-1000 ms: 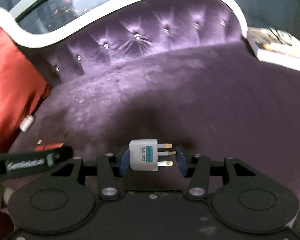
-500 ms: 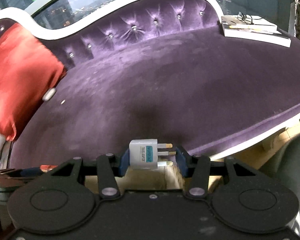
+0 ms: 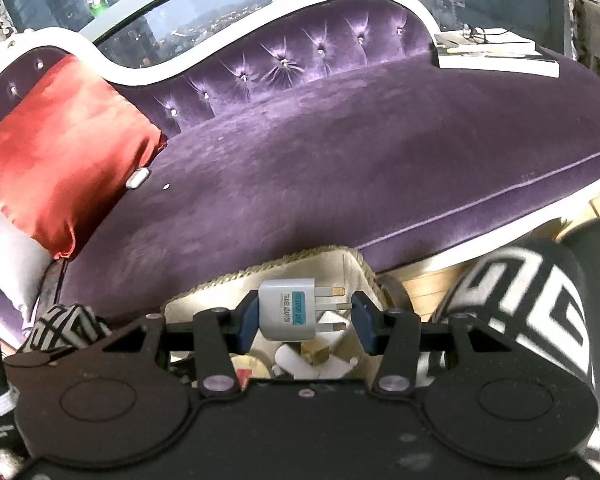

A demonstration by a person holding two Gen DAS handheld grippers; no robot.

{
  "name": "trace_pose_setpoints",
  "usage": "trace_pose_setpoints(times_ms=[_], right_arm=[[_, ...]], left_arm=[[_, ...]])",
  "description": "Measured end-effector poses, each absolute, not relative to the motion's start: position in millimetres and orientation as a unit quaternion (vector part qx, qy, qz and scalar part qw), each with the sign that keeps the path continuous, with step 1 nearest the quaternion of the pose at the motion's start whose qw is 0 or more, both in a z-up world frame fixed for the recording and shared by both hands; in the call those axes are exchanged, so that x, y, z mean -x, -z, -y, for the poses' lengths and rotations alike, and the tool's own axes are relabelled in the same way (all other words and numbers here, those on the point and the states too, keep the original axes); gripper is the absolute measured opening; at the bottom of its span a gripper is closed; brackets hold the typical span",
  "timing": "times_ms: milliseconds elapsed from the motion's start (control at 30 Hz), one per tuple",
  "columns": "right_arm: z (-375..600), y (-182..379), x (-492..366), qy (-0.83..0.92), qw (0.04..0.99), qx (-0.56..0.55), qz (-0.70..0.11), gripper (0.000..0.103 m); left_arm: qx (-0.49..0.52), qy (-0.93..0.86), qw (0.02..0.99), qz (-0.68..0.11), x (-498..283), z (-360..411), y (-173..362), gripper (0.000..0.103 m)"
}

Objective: Organize rigid objects
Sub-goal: 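Carry the silver tube and white plug adapter over the basket with both tools, then open both tools to drop the tube and plug adapter into the basket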

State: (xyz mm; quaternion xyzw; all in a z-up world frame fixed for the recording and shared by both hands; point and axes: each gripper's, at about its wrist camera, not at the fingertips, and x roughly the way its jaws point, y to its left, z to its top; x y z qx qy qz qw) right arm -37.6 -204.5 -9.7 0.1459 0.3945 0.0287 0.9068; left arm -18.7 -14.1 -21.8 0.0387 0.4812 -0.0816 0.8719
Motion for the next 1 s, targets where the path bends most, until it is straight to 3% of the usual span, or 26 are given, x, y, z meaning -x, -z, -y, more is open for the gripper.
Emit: trace_pose_setpoints(times_ms=[533, 667, 1000], right_arm=[[187, 17, 35, -0.024, 0.903, -0.114, -0.414, 0.048], [188, 20, 33, -0.02, 0.899, -0.119, -0.421, 0.05], [187, 20, 33, -0.021, 0.899, -0.119, -0.422, 0.052]], left_arm=[[-0.034, 0.079, 0.855, -0.512, 6, 20, 36, 0.067], [-0.035, 0.076, 0.855, -0.512, 5, 19, 35, 0.074], [-0.036, 0.073, 0.853, -0.515, 5, 19, 36, 0.078]])
